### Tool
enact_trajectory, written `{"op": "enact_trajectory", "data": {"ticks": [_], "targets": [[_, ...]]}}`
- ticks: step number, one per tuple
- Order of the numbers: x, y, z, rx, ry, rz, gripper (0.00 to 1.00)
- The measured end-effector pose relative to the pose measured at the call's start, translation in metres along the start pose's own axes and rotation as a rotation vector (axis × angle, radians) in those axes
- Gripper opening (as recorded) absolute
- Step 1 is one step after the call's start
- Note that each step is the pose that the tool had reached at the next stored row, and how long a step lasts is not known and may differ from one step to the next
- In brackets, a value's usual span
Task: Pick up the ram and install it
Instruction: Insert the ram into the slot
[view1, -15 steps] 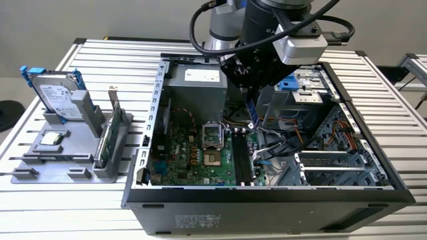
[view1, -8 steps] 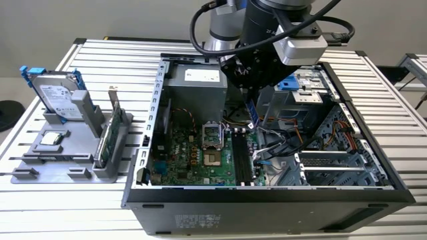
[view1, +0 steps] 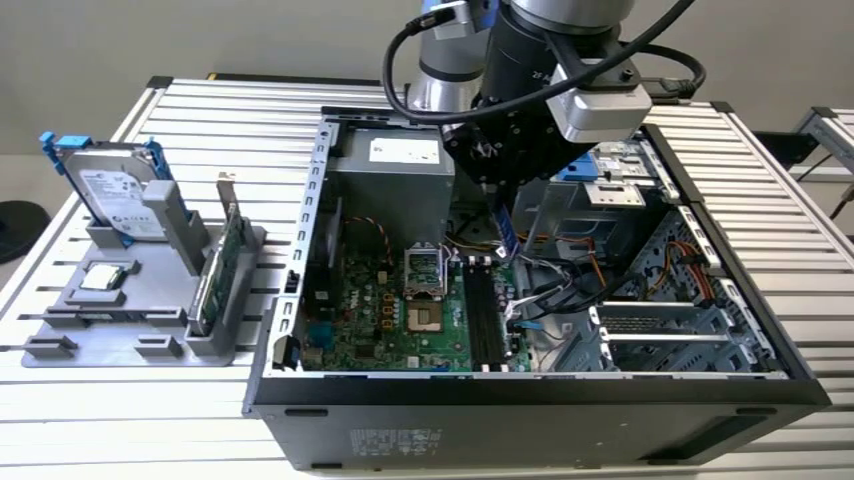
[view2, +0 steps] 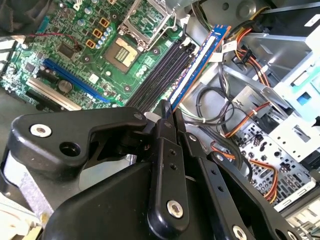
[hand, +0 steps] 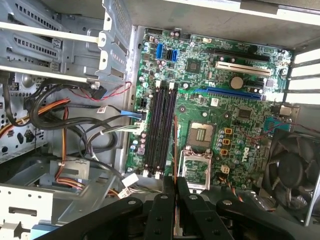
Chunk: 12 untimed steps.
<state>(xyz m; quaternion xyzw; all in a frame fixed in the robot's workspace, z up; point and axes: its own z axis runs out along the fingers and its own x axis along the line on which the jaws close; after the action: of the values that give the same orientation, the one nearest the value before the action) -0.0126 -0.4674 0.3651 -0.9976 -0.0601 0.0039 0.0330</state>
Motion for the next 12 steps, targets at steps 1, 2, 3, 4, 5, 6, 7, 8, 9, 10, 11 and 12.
{"op": "enact_trajectory", "data": {"ticks": [1,2,3,4,5,6,7,8,9,10,11,12], "targets": [[0.0,0.0,0.0006,0.0001,0.0001,0.0,0.0],[0.0,0.0001,0.0011,-0.0001,0.0,0.0,0.0],[0.0001,0.0001,0.0016,-0.0002,0.0,0.0,0.0],[0.0003,0.0002,0.0021,-0.0001,0.0001,0.0,0.0],[0.0005,0.0002,0.0026,-0.0002,0.0,0.0,0.0],[0.0007,0.0003,0.0031,-0.0002,0.0,0.0,0.0],[0.0008,0.0003,0.0035,-0.0003,-0.0001,0.0,0.0],[0.001,0.0004,0.0039,-0.0001,0.0,0.0,0.0],[0.0013,0.0004,0.0042,-0.0003,-0.0001,0.0,0.0],[0.0015,0.0005,0.0047,-0.0001,0.0,0.0,0.0],[0.0018,0.0005,0.0052,-0.0002,-0.0001,0.0,0.0],[0.002,0.0006,0.0055,-0.0002,0.0,0.0,0.0]]}}
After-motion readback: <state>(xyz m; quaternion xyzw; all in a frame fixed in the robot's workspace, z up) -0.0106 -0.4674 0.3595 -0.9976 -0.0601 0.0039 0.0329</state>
